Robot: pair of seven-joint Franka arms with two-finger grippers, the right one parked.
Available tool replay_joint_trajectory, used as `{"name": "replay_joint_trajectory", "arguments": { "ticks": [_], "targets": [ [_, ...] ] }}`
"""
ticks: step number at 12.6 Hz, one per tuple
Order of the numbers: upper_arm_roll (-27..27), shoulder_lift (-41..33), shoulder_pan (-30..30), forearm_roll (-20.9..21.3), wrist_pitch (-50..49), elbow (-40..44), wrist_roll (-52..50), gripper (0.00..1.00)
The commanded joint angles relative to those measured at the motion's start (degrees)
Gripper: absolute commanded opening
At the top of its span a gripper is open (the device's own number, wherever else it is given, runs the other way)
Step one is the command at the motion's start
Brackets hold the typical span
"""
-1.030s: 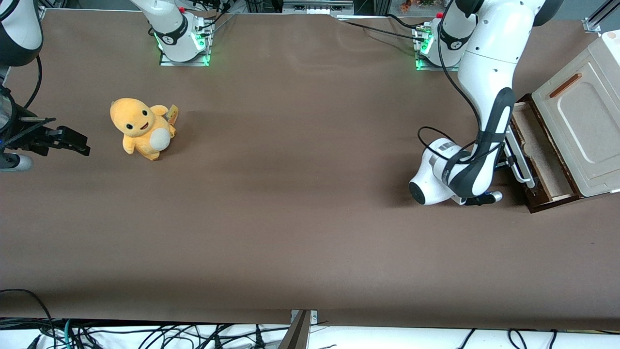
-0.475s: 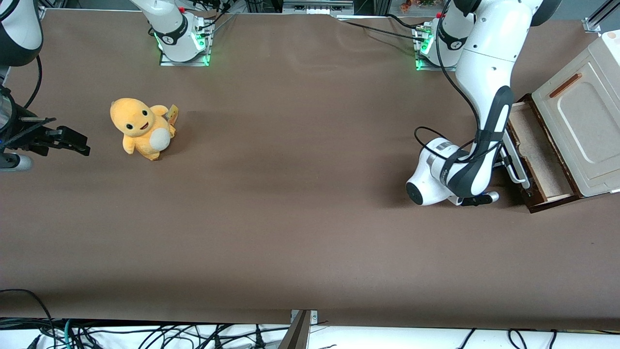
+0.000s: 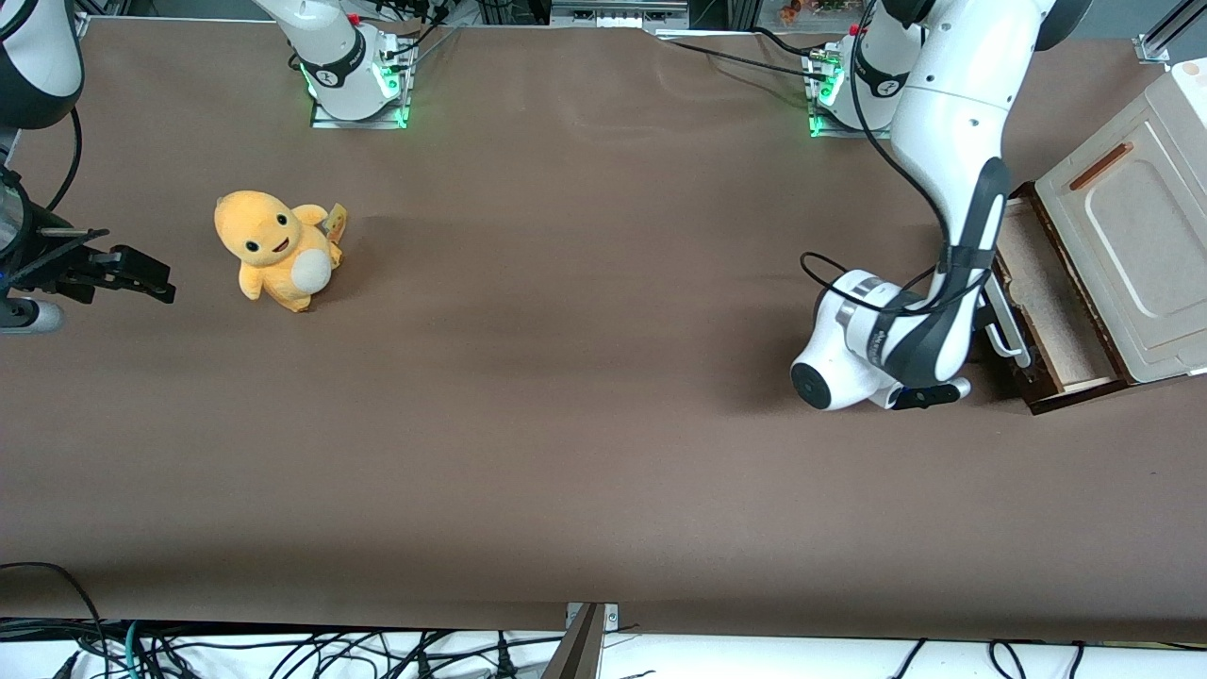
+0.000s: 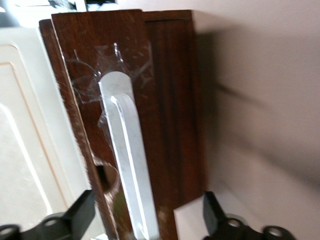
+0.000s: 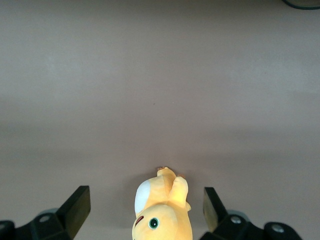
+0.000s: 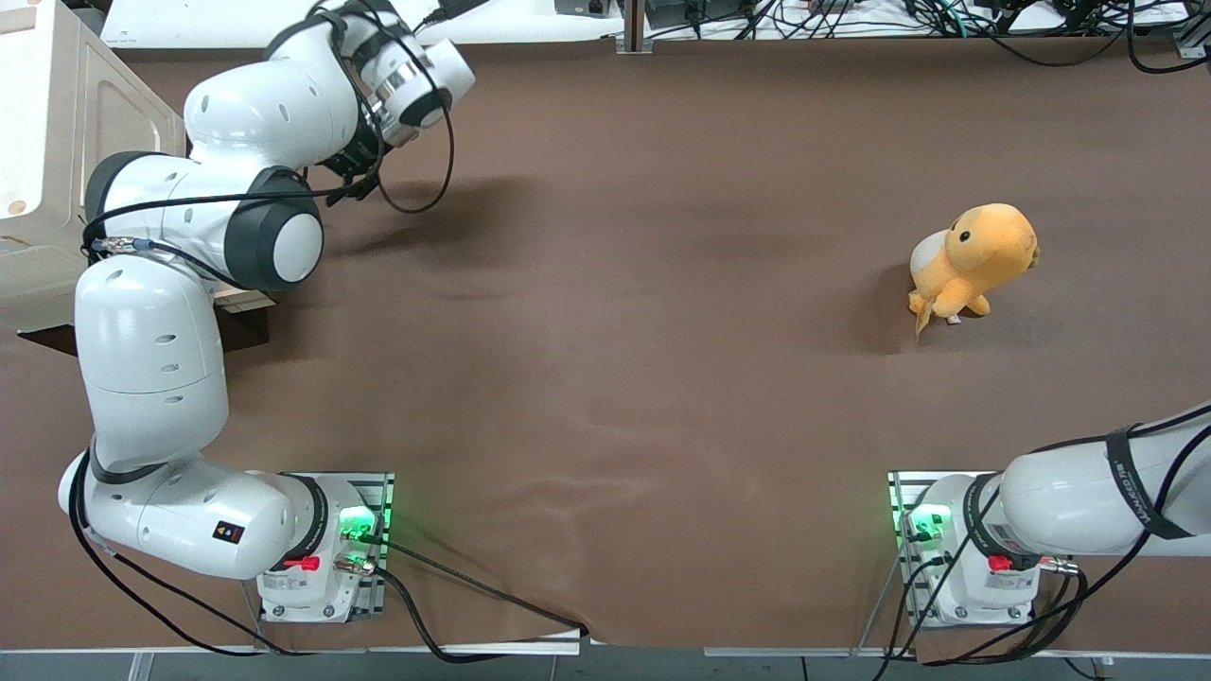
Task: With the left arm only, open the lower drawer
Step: 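Open the left gripper and lift it away from the drawer handle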
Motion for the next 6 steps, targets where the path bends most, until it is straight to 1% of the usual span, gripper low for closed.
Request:
{"name": "replay_joint_trajectory", "arguments": {
  "ticks": [1, 3, 6],
  "targets": [
    [0.4, -0.2, 0.6, -11.5, -0.9, 10.3, 1.8, 1.0],
    [0.4, -1.6, 2.6, -20.7, -0.9, 15.5, 1.8, 1.0],
    [0.2, -5.1, 9.3, -35.2, -0.8, 21.1, 2.6, 1.0]
  ]
}}
